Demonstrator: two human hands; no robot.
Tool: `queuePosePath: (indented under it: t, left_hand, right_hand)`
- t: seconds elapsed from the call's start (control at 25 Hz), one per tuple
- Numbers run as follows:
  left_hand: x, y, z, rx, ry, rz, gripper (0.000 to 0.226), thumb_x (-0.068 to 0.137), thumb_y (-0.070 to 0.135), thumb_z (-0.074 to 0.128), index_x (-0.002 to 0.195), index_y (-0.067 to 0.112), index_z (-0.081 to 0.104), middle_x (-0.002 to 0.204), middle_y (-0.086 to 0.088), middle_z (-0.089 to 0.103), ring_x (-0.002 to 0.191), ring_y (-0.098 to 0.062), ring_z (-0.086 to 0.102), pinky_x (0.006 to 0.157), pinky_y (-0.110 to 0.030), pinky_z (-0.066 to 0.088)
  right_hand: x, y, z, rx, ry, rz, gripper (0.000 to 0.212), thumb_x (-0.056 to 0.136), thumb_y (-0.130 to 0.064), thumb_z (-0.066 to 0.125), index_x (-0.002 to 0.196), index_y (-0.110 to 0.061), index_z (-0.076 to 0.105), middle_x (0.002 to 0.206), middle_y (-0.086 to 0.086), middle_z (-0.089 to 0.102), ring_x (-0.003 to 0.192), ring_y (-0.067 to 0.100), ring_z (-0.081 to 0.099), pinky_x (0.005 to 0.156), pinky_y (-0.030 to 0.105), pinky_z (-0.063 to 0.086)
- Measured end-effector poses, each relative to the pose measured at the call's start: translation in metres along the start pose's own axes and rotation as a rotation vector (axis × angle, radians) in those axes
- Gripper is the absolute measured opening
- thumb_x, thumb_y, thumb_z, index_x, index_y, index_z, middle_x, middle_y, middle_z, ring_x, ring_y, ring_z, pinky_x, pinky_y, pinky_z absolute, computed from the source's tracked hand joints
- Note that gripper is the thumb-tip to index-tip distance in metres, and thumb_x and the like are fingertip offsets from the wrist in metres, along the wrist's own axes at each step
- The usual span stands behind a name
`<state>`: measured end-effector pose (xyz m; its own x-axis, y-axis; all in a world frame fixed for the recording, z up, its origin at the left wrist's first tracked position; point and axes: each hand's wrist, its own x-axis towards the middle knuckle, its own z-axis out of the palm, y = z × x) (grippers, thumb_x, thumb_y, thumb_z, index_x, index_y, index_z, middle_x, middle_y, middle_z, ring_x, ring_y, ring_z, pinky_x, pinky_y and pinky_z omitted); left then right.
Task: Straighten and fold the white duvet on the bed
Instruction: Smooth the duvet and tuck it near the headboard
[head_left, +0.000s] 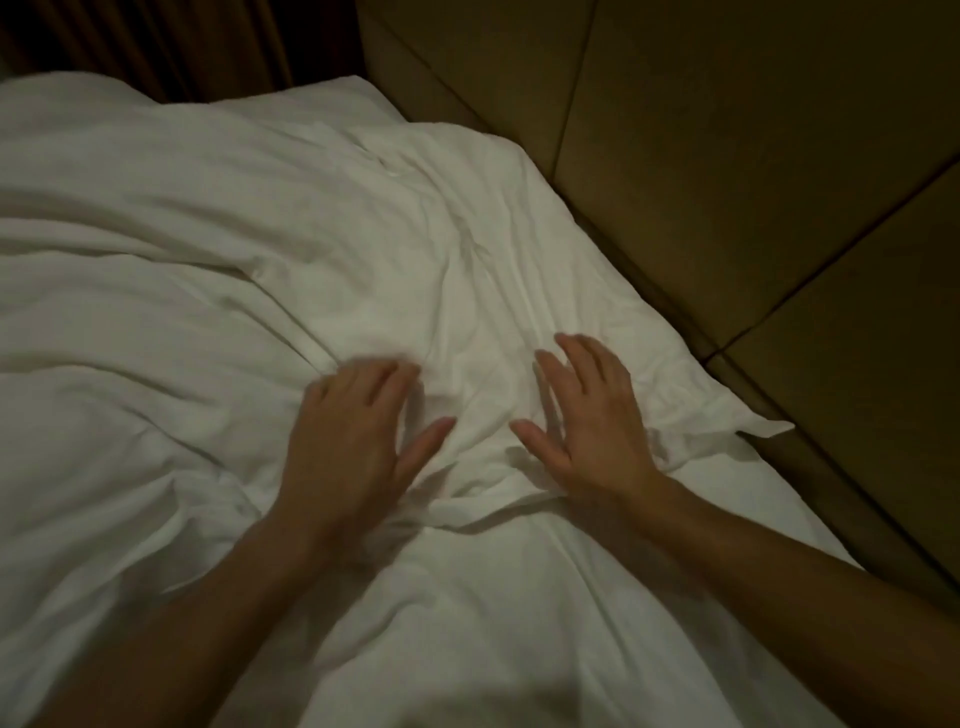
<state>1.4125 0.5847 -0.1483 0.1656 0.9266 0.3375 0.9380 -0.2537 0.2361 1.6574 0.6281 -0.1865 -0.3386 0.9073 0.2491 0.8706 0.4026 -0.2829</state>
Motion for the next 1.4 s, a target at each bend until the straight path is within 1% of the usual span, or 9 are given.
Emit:
queuePosePath:
  t: [0.12, 0.28, 0.44, 0.6, 0.72, 0.88, 1.16, 1.28, 1.4]
  left_hand:
    - [0.037, -0.033, 0.008, 0.327, -0.082, -0.108, 0.087, 0.087, 0.074, 0.035, 0.149, 0.013, 0.038, 0.153, -0.021, 0.035, 0.142, -0.045, 0.027, 0.112, -0.065, 0.012]
    - [0.029, -0.054, 0.048, 0.425, -0.420, -0.168, 0.110, 0.077, 0.088, 0.023, 0.156, 0.011, 0.023, 0.161, -0.024, 0.016, 0.146, -0.051, 0.008, 0.109, -0.075, 0.004]
    - [0.042, -0.053, 0.032, 0.378, -0.405, -0.228, 0.108, 0.076, 0.090, 0.021, 0.154, 0.014, 0.029, 0.157, -0.020, 0.029, 0.144, -0.046, 0.021, 0.112, -0.069, 0.011]
    - [0.064, -0.063, -0.026, 0.255, -0.154, -0.185, 0.089, 0.084, 0.078, 0.032, 0.142, 0.013, 0.047, 0.145, -0.016, 0.046, 0.131, -0.036, 0.043, 0.103, -0.052, 0.037]
    - [0.066, -0.113, -0.068, 0.337, 0.014, -0.234, 0.080, 0.089, 0.067, 0.038, 0.144, 0.011, 0.046, 0.150, -0.022, 0.040, 0.138, -0.042, 0.035, 0.108, -0.061, 0.031]
    - [0.048, -0.172, -0.071, 0.313, -0.169, -0.590, 0.102, 0.080, 0.087, 0.015, 0.158, 0.023, 0.001, 0.165, -0.012, -0.004, 0.149, -0.042, 0.000, 0.113, -0.070, 0.010]
    - [0.018, -0.182, -0.037, 0.275, -0.400, -0.622, 0.107, 0.074, 0.091, -0.003, 0.154, 0.023, -0.018, 0.162, -0.013, -0.022, 0.148, -0.039, -0.019, 0.114, -0.068, 0.000]
    - [-0.011, -0.162, -0.069, 0.138, -0.337, -0.591, 0.094, 0.081, 0.083, -0.004, 0.155, 0.027, -0.015, 0.164, -0.008, -0.018, 0.150, -0.029, -0.016, 0.117, -0.063, -0.003]
    - [-0.081, -0.127, -0.100, 0.212, -0.292, -0.494, 0.087, 0.091, 0.075, 0.002, 0.159, 0.021, 0.006, 0.165, -0.011, 0.001, 0.152, -0.030, 0.000, 0.119, -0.061, 0.003]
  right_hand:
    - [0.040, 0.014, 0.019, -0.154, -0.247, 0.206, 0.101, 0.084, -0.086, -0.001, 0.161, -0.022, 0.004, 0.169, 0.009, -0.004, 0.154, 0.032, -0.007, 0.121, 0.060, -0.006]
    - [0.039, 0.045, 0.057, -0.204, -0.388, 0.331, 0.114, 0.071, -0.094, -0.013, 0.159, -0.023, -0.013, 0.169, 0.008, -0.011, 0.154, 0.033, -0.010, 0.120, 0.062, -0.005]
    - [0.056, 0.024, 0.051, 0.037, -0.238, 0.287, 0.114, 0.074, -0.095, 0.001, 0.160, -0.021, -0.006, 0.169, 0.008, -0.006, 0.155, 0.029, -0.002, 0.123, 0.058, -0.003]
    - [0.098, -0.047, 0.037, 0.226, -0.092, 0.071, 0.104, 0.084, -0.089, 0.010, 0.162, -0.021, 0.004, 0.169, 0.005, -0.002, 0.156, 0.025, -0.002, 0.124, 0.053, -0.004]
    - [0.150, -0.093, 0.034, 0.225, -0.074, -0.028, 0.097, 0.087, -0.085, 0.005, 0.162, -0.024, 0.004, 0.170, 0.001, -0.003, 0.156, 0.023, -0.006, 0.123, 0.056, -0.003]
    - [0.215, -0.116, 0.059, 0.191, -0.181, 0.004, 0.101, 0.080, -0.088, -0.007, 0.161, -0.028, -0.006, 0.169, -0.002, -0.009, 0.155, 0.023, -0.012, 0.122, 0.057, -0.010]
    - [0.208, -0.105, 0.092, 0.139, -0.334, 0.123, 0.107, 0.078, -0.090, -0.001, 0.161, -0.023, -0.004, 0.169, 0.006, -0.005, 0.155, 0.025, -0.004, 0.122, 0.059, -0.003]
    - [0.159, -0.147, 0.053, 0.237, -0.170, -0.088, 0.102, 0.088, -0.084, 0.008, 0.161, -0.013, 0.013, 0.168, 0.013, 0.007, 0.155, 0.031, 0.006, 0.123, 0.058, 0.004]
    - [0.072, -0.202, 0.036, 0.309, -0.139, -0.362, 0.095, 0.095, -0.076, 0.019, 0.157, -0.005, 0.028, 0.165, 0.018, 0.019, 0.154, 0.034, 0.012, 0.120, 0.064, 0.012]
